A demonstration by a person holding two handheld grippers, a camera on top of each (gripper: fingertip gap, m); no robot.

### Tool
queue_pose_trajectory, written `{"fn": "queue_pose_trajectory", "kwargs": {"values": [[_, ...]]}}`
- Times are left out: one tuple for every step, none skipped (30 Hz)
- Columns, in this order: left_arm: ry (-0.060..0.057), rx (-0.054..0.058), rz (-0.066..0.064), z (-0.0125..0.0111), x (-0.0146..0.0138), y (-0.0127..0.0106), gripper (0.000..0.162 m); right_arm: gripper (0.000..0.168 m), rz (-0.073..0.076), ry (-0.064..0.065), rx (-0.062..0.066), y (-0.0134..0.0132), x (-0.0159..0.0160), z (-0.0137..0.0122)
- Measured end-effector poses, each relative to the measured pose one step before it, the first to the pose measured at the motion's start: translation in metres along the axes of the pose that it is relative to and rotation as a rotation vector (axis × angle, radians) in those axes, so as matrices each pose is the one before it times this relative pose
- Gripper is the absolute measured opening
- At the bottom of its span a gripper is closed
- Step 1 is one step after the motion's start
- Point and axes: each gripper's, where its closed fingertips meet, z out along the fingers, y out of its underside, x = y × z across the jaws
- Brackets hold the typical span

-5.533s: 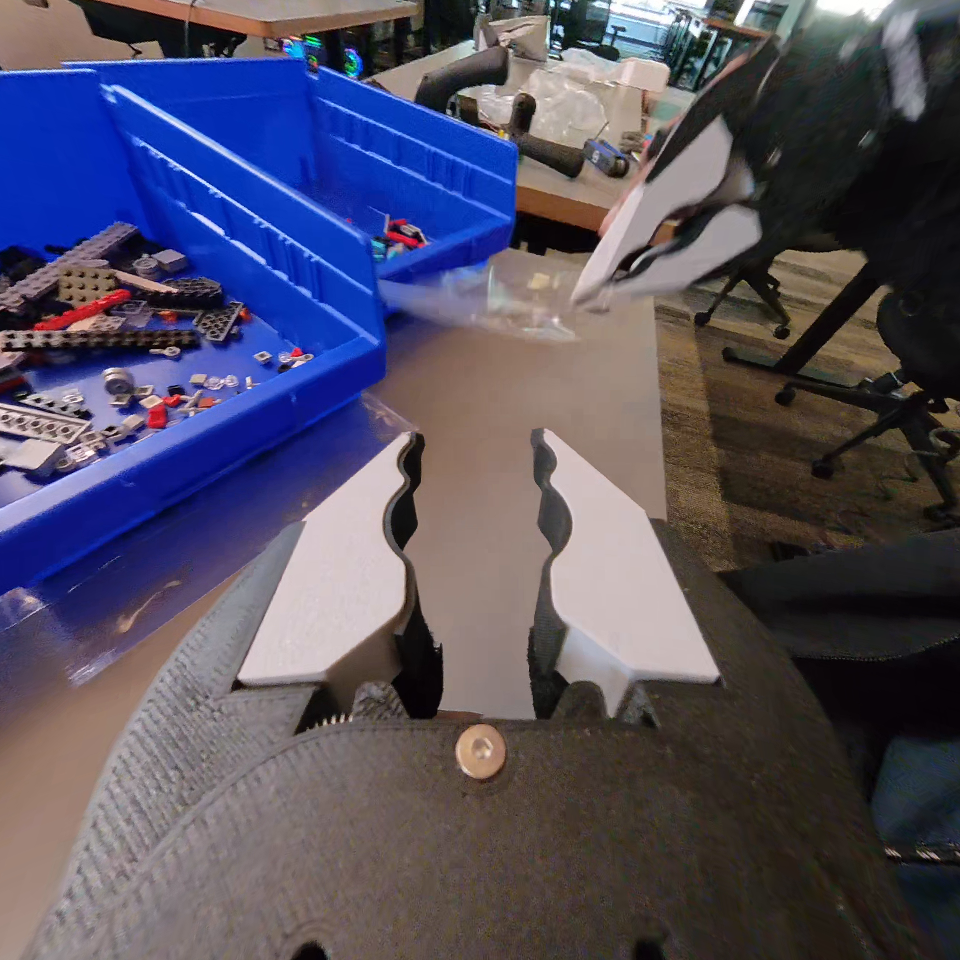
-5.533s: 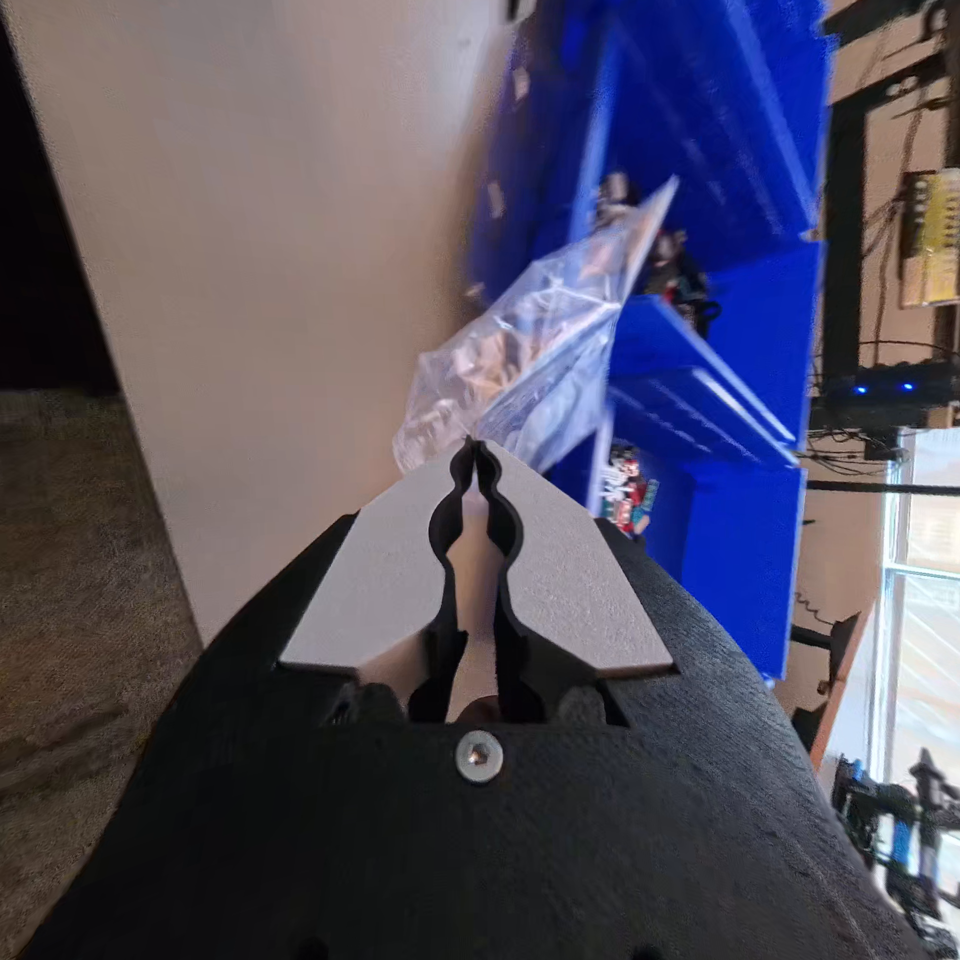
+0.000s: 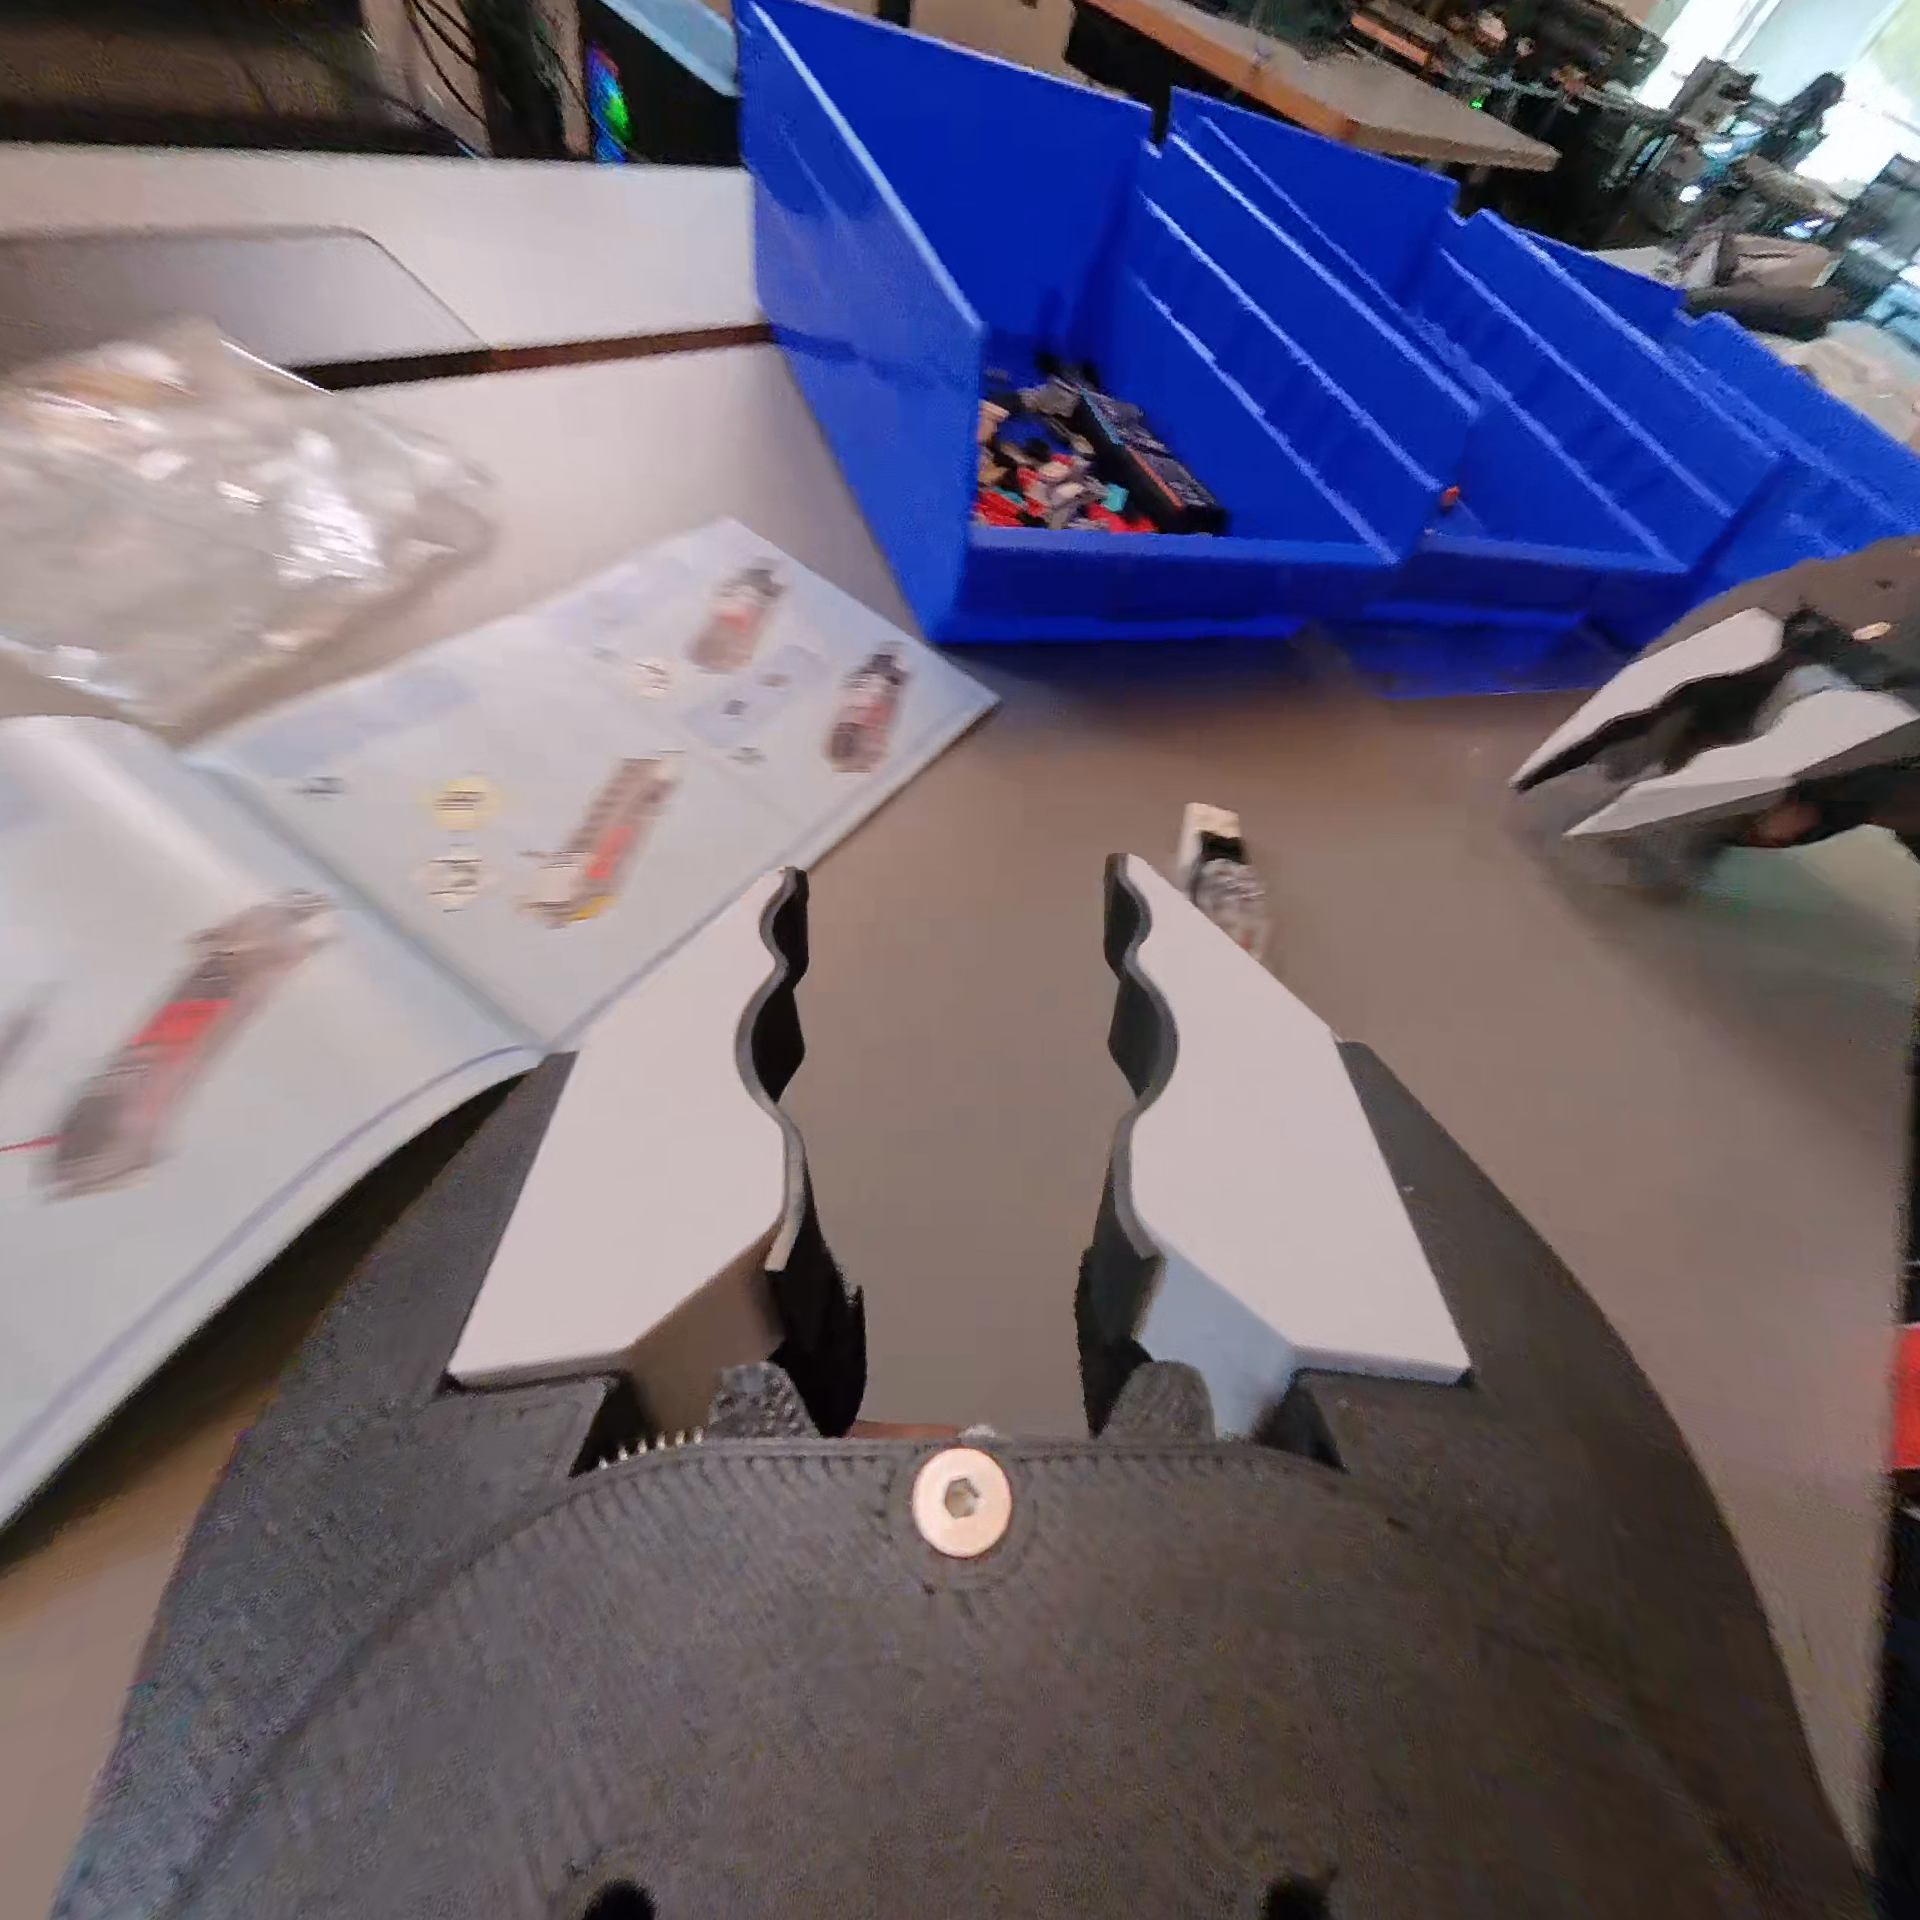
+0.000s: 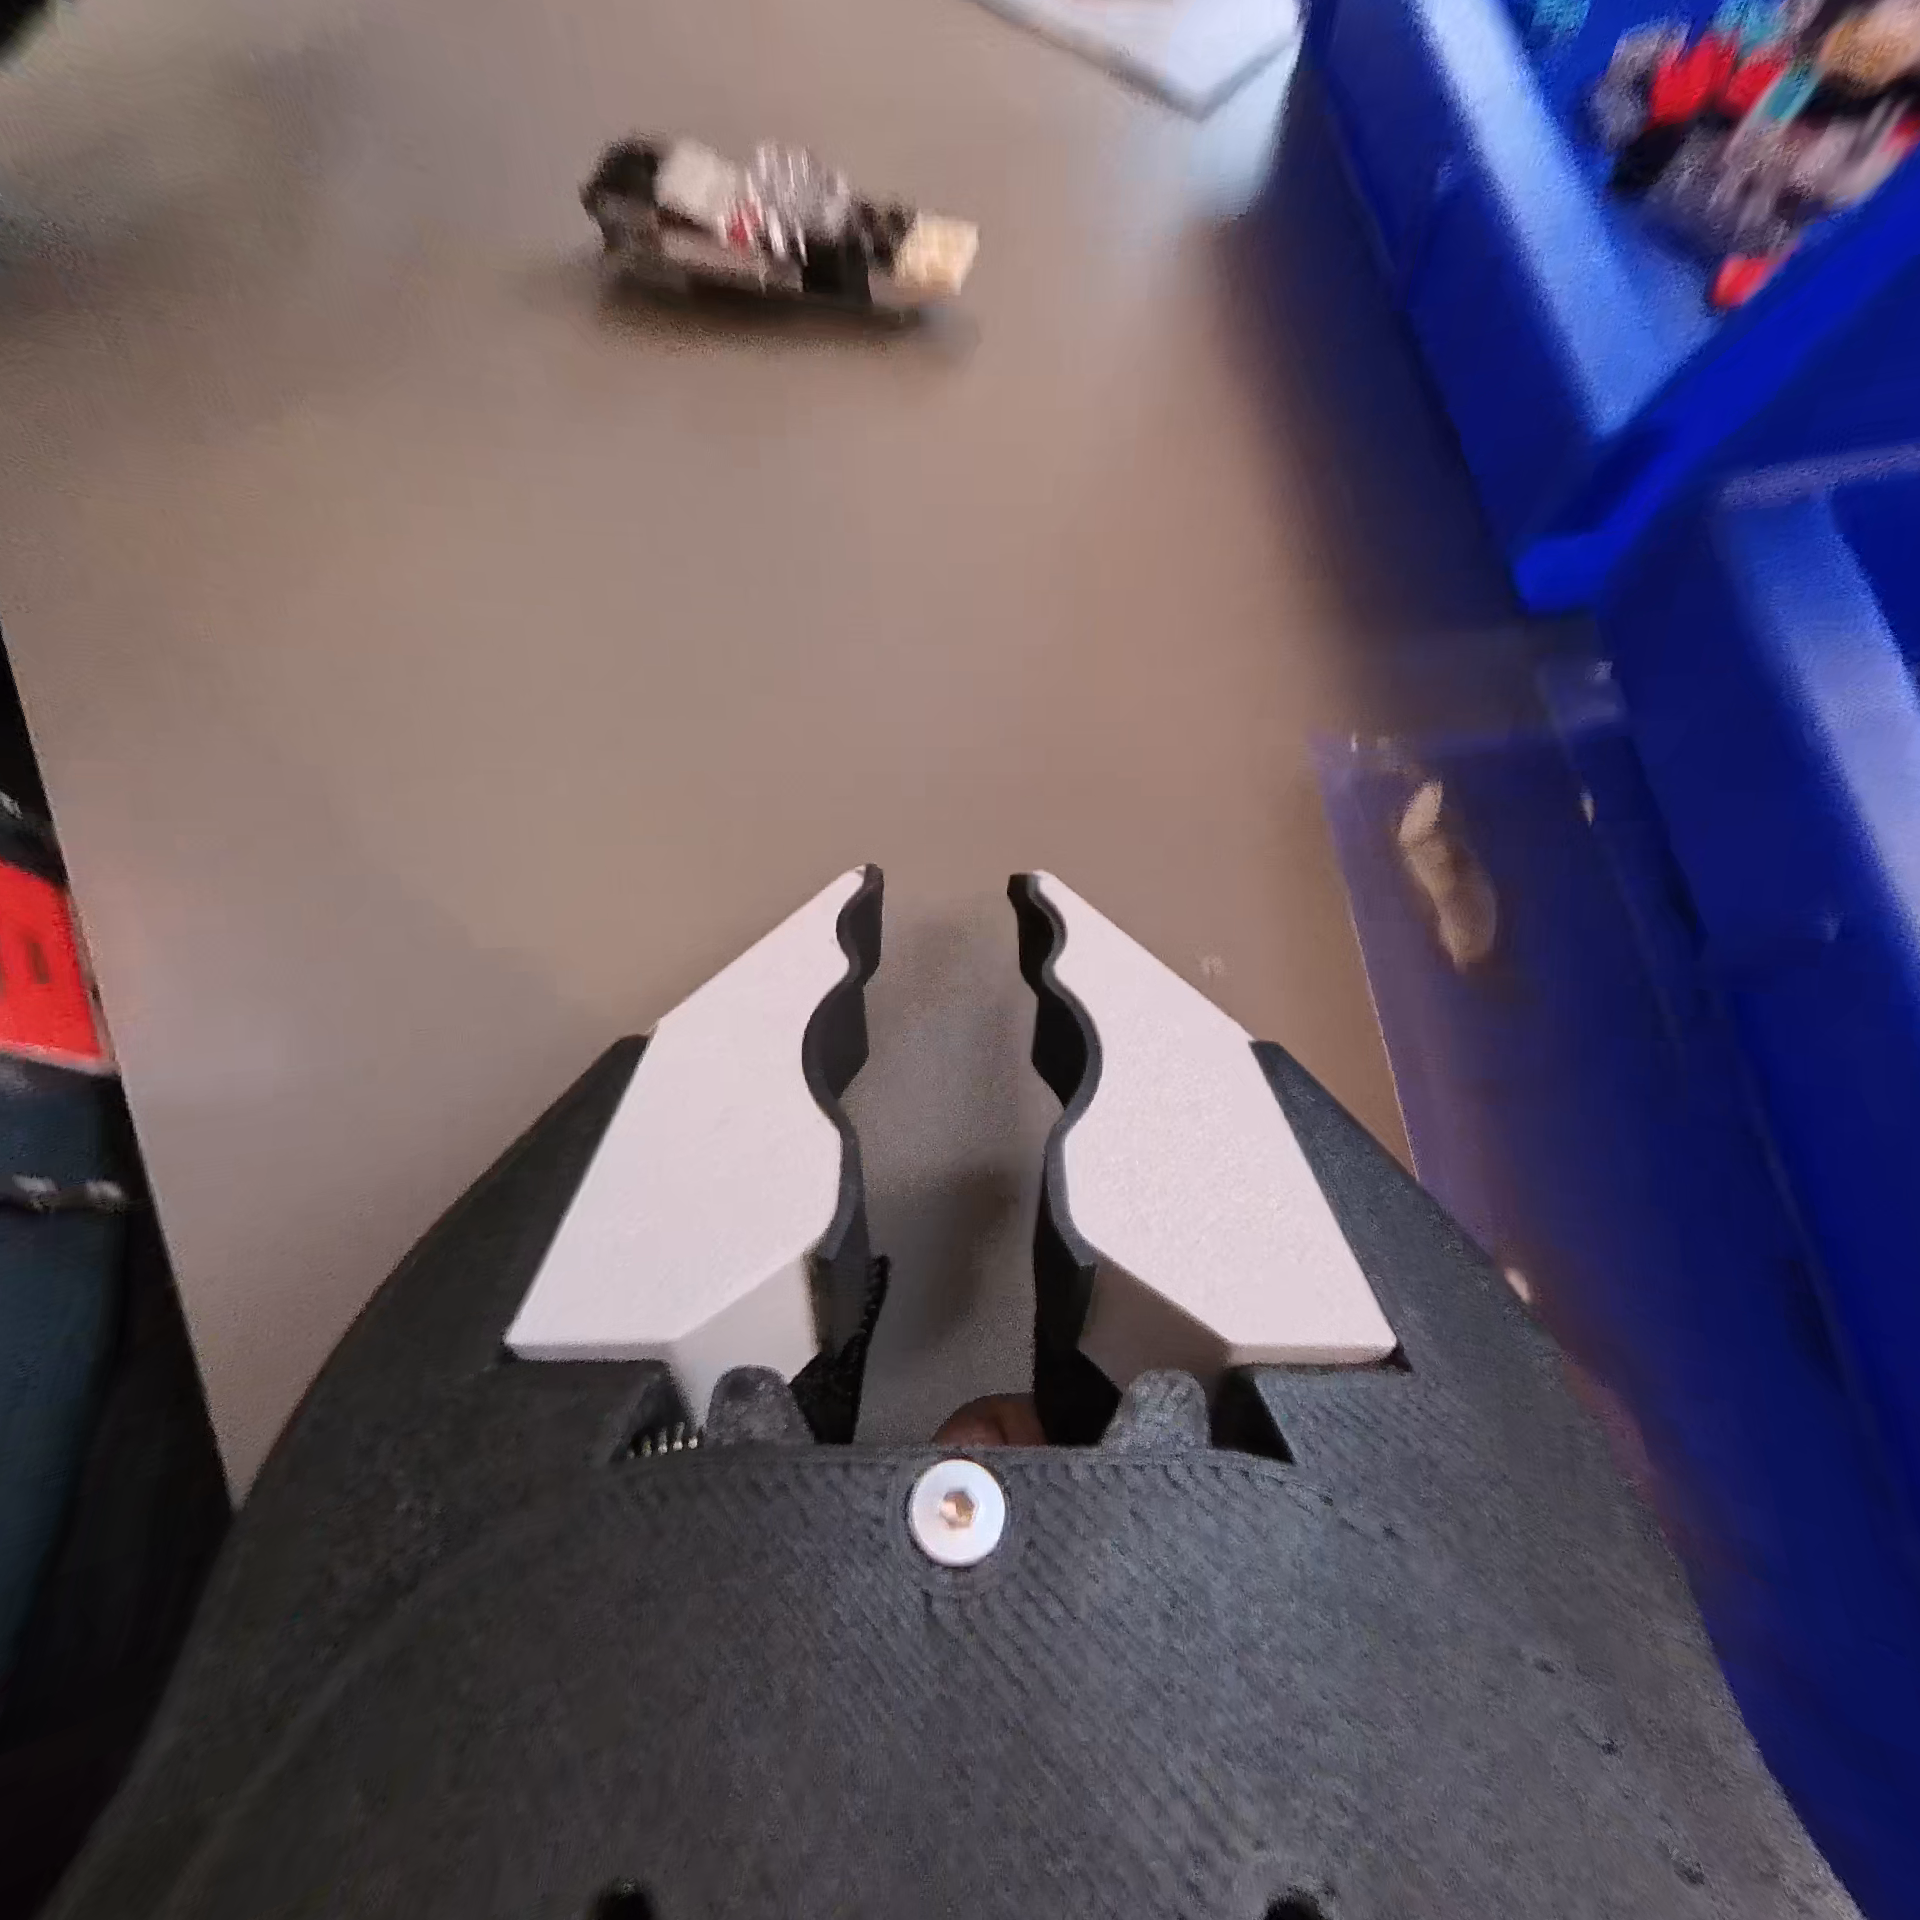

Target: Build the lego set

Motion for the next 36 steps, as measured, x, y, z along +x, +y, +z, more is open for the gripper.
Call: {"fn": "queue_pose_trajectory", "kwargs": {"values": [[-0.0256,0.0135,0.0267,-0.00511,-0.00971,0.00179,0.059,0.029,0.0003,0.0179,0.0612,-0.01388,-0.00181,0.00297],[-0.0188,0.0056,0.0231,-0.00325,-0.00765,0.00366,0.059,0.03,0.0026,0.019,0.0689,-0.01482,-0.00162,0.00353],[-0.0094,0.005,0.0167,-0.00176,-0.00506,0.00438,0.059,0.031,0.0041,0.0135,0.0589,-0.01289,-0.00178,0.00462],[-0.0009,0.0074,0.0101,-0.00073,-0.0024,0.00449,0.059,0.031,0.0013,0.0116,0.037,-0.00879,-0.00107,0.00575],[0.0027,0.0022,-0.0024,-0.00048,-0.00081,0.00365,0.057,0.033,-0.0078,0.0157,0.0104,-0.0042,0.00015,0.00591],[0.014,0.0115,-0.0033,-0.00125,0.00151,-0.00024,0.058,0.035,-0.0145,0.0135,-0.0089,-0.00088,0.00042,0.00509],[0.0115,0.0191,0.0007,-0.00182,0.00154,-0.00231,0.058,0.036,-0.0107,0.0056,-0.0164,0.00084,-0.00015,0.00364],[0.0043,0.0168,-0.0075,-0.00176,-0.00026,-0.002,0.057,0.039,-0.0011,0.0031,-0.0241,0.00291,0.00053,0.00237],[-0.0017,0.0131,-0.0194,-0.00146,-0.0022,-0.00153,0.056,0.041,0.0087,-0.008,-0.0132,0.00224,-0.00041,0.00081],[0.0033,0.0124,-0.0247,-0.00123,-0.00219,-0.00155,0.056,0.042,0.0151,-0.0034,0.0019,0.00047,0.0008,-0.00076],[0.0107,0.0114,-0.026,-0.00113,-0.0014,-0.00141,0.055,0.042,0.0228,0.0075,0.0124,-0.00087,0.00284,-0.00163],[0.0131,0.0076,-0.0284,-0.00091,-0.00116,-0.00095,0.054,0.042,0.0254,0.0071,0.0132,-0.00118,0.00306,-0.00167],[0.0155,0.0039,-0.0323,-0.00051,-0.00077,-0.00036,0.055,0.042,0.0181,0.0056,0.0034,-0.00021,0.00227,-0.00061],[0.0167,0.0022,-0.0331,-0.00047,0.0001,0.0002,0.055,0.043,0.009,0.0042,-0.0047,0.00064,0.00127,0.00041],[0.0139,0.0029,-0.0268,-0.00051,0.00069,0.00024,0.055,0.043,-0.0016,0.0053,-0.0085,0.00095,0.00034,0.00095],[0.0069,0.0053,-0.0179,-0.0009,0.00083,0.00011,0.055,0.043,-0.0084,0.0043,-0.0092,0.00105,-0.00051,0.00112],[-0.0027,0.0104,-0.0084,-0.00137,0.00078,-0.00036,0.055,0.043,-0.011,0.008,-0.01,0.00103,-0.00031,0.00112],[-0.0079,0.0124,-0.0002,-0.00152,0.00107,-0.0005,0.055,0.043,-0.012,0.0037,-0.0082,0.00089,-0.00073,0.00098],[-0.008,0.0094,0.0052,-0.00137,0.00162,-0.00009,0.055,0.044,-0.012,-0.0033,-0.0066,0.00074,-0.00154,0.00071],[-0.0084,0.0062,0.0101,-0.00093,0.00225,0.00039,0.055,0.044,-0.0107,-0.009,-0.0029,0.00023,-0.00194,0.00027],[-0.0107,0.0062,0.0196,-0.00062,0.00257,0.00026,0.056,0.044,-0.0074,-0.0118,0.0021,-0.00031,-0.00174,-0.00013],[-0.0154,0.0054,0.0297,-0.00039,0.00253,-0.00009,0.056,0.044,-0.0023,-0.0159,0.0052,-0.00064,-0.00184,-0.00057],[-0.0185,0.002,0.0333,0.00033,0.00214,0.00013,0.056,0.044,0.0029,-0.0156,0.0083,-0.00085,-0.00126,-0.00087],[-0.017,0.0016,0.029,0.00093,0.00217,-0.00029,0.056,0.044,0.0085,-0.0102,0.0107,-0.00126,-0.00006,-0.00116],[-0.0061,0.0099,0.0176,0.00171,0.00335,-0.0017,0.056,0.043,0.0128,-0.0069,0.0083,-0.00093,0.0006,-0.00091],[0.0113,0.0193,-0.0001,0.00317,0.00547,-0.00396,0.055,0.043,0.0113,-0.0076,0.0035,-0.00045,0.00024,-0.00053],[0.0329,0.0189,-0.0168,0.00547,0.00818,-0.00592,0.055,0.043,0.0048,-0.006,0.0026,-0.00034,-0.00012,-0.00033],[0.0526,0.0104,-0.018,0.00808,0.01076,-0.00678,0.055,0.043,-0.001,-0.0058,0.0019,-0.00018,-0.00075,-0.00023],[0.0552,0.0,0.0002,0.01036,0.0107,-0.00657,0.056,0.043,-0.0033,-0.0051,0.0007,0.00001,-0.0009,-0.00022],[0.0404,-0.0073,0.0282,0.01174,0.00764,-0.00572,0.056,0.043,-0.0029,-0.0013,0.0024,-0.00028,-0.00049,-0.0002],[0.0263,-0.0137,0.0501,0.01231,0.00377,-0.0039,0.054,0.043,-0.0013,0.0038,0.0025,-0.00031,0.00038,-0.00025],[0.0142,-0.0238,0.0526,0.0123,-0.00058,-0.00118,0.054,0.042,0.0005,0.0026,0.001,-0.00012,0.00035,-0.00017],[0.0085,-0.0252,0.0421,0.01141,-0.00332,0.00062,0.055,0.042,0.0015,-0.0001,-0.0002,0.0001,0.00018,-0.00002],[0.0094,-0.0091,0.0275,0.00975,-0.00432,0.00047,0.055,0.042,0.0032,-0.0018,-0.0002,-0.0001,0.00018,0.00003],[0.0141,0.0085,0.0075,0.0077,-0.004,0.00023,0.055,0.041,0.0061,-0.0013,-0.0003,0.00007,0.00049,0.00003],[0.0174,0.0153,-0.0101,0.00569,-0.0032,0.0012,0.054,0.041,0.0077,-0.0014,0.0,0.0,0.00064,-0.00001]]}}
